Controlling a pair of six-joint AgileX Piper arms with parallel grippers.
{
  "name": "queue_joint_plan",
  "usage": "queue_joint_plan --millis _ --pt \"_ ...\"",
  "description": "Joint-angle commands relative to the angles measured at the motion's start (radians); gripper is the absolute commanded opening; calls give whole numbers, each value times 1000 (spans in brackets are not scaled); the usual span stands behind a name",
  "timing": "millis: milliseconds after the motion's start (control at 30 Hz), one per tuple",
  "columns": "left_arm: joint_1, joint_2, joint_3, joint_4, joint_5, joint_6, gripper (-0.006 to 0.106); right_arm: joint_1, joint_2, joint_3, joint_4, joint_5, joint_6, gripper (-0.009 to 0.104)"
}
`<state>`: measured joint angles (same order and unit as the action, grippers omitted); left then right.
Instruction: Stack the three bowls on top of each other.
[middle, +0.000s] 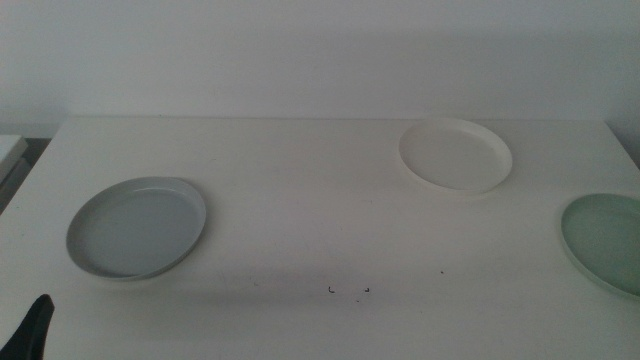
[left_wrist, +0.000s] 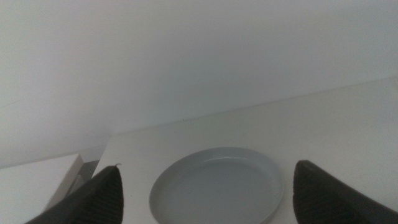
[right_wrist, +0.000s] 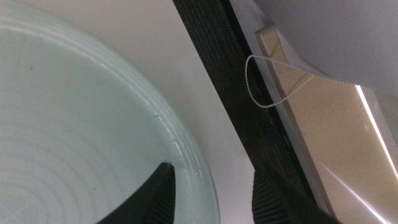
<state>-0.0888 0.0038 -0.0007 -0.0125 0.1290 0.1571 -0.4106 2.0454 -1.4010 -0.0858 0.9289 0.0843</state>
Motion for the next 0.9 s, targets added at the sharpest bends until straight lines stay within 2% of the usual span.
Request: queue_joint_plan --millis 0,400,500,600,700,867 --pt "-1 -4 1 -2 -14 -4 94 -9 -5 -11 -13 -14 -1 33" --pt "-1 -4 1 -2 -14 -4 94 -9 47 -9 10 -9 -5 25" --pt "-1 -4 1 -2 -14 -4 94 -9 54 -7 10 -5 -5 16" --pt "-1 -4 1 -2 -14 -4 94 -9 52 -6 -10 0 -7 -3" --pt "-1 -4 1 -2 -14 -4 94 -9 49 -6 -39 16 -7 -3" --pt "-1 -4 1 -2 -14 -4 94 -7 -11 -6 -26 44 -7 -3"
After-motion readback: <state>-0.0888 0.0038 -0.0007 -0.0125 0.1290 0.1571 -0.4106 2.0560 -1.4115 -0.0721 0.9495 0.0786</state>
